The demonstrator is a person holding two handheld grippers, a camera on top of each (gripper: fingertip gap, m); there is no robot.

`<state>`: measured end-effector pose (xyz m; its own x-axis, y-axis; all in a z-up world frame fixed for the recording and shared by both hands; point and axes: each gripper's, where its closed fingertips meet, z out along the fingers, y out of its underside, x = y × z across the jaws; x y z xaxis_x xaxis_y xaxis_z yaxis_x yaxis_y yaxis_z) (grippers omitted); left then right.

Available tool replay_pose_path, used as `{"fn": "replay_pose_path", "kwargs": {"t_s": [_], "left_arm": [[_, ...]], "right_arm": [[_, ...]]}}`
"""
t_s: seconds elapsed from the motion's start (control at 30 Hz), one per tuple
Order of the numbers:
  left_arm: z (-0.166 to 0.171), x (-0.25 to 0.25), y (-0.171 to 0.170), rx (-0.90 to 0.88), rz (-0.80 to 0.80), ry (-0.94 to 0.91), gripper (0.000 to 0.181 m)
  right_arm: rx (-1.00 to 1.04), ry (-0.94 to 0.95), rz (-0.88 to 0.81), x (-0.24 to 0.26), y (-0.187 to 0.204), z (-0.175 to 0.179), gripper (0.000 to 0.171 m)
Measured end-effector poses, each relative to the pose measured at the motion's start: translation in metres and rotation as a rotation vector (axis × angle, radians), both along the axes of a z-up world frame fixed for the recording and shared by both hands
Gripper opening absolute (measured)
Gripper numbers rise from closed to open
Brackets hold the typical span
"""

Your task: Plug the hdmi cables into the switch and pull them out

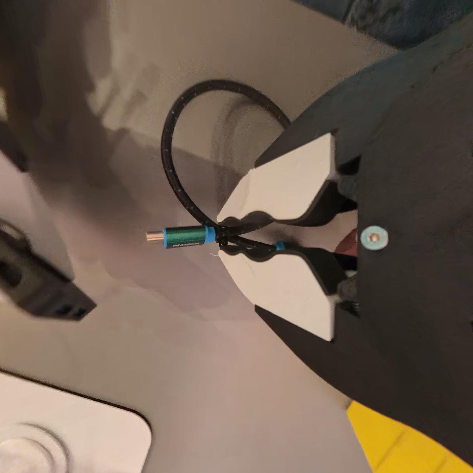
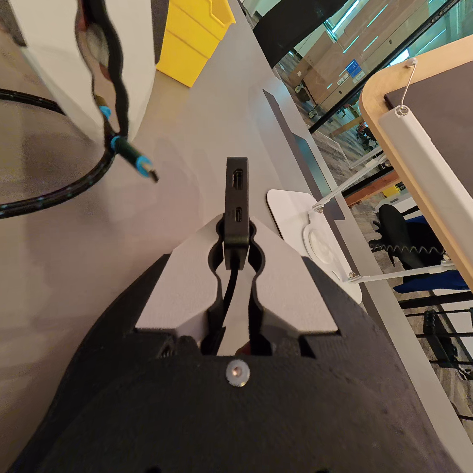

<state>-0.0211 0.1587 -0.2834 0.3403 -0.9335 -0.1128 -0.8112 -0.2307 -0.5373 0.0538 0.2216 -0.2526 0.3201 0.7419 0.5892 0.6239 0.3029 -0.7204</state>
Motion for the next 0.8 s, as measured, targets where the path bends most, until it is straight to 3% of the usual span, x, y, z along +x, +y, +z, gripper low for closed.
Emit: {"fn": "replay_pose_path", "kwargs": {"t_s": [0.03,0.23,0.4,0.53,0.67,0.8], "left_arm": [[-0.006,0.001,-0.003,0.013,-0.045,0.049,0.013],[-0.032,0.015,-0.010,0.063,-0.191,0.174,0.014],[-0.021,-0.007,0.001,0.022,0.047,0.164,0.030],[-0.004,-0.027,-0.009,-0.007,0.225,0.115,0.031],[-0.012,-0.037,-0.031,-0.060,0.301,0.121,0.035],[-0.037,-0.040,-0.041,-0.052,0.273,0.209,0.024]], "right_arm": [[-0.001,-0.002,-0.001,0.000,0.000,-0.001,0.010],[-0.002,-0.008,-0.009,0.003,0.002,-0.002,0.010],[-0.013,-0.017,-0.014,0.004,0.003,-0.004,0.010],[-0.014,-0.019,-0.015,0.004,0.004,-0.004,0.010],[-0.014,-0.016,-0.017,0.004,0.004,-0.004,0.010],[-0.016,-0.020,-0.017,0.004,0.003,-0.006,0.010]]}}
